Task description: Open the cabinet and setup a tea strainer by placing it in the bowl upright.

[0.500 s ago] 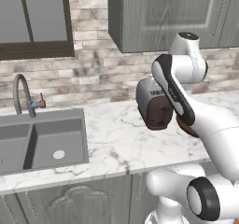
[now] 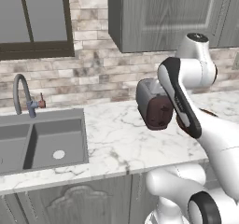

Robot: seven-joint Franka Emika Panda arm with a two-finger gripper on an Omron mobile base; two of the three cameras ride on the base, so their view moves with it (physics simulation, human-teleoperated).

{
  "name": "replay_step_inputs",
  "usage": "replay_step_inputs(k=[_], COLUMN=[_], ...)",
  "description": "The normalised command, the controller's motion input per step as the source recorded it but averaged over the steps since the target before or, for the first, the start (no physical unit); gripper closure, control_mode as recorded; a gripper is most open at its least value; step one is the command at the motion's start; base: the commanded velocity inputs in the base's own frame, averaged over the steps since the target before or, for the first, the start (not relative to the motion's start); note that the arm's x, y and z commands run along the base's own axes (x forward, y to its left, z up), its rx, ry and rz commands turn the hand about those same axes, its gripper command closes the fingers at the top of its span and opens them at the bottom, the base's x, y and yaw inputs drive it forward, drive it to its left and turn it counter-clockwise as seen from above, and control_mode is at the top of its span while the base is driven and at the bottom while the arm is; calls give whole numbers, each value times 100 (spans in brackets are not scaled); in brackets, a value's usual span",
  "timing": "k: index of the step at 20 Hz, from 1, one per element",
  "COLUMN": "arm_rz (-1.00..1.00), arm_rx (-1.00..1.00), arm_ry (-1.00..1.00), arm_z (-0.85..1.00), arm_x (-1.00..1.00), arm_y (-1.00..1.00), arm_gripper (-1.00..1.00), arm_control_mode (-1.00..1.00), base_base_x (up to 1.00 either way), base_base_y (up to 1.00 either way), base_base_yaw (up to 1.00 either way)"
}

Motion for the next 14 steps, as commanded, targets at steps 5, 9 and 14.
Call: replay_step_inputs(k=[5,9,14], arm_rz=[-1,-10,-13], arm_rx=[3,3,0], arm_ry=[-30,-38,-29], arm_z=[27,41,58], arm_x=[-25,-1,1], arm_y=[-24,-52,-68], arm_gripper=[-100,-100,-100], arm_control_mode=[-100,-100,-100], base_base_x=[0,0,0], base_base_y=[0,0,0], base_base_yaw=[0,0,0])
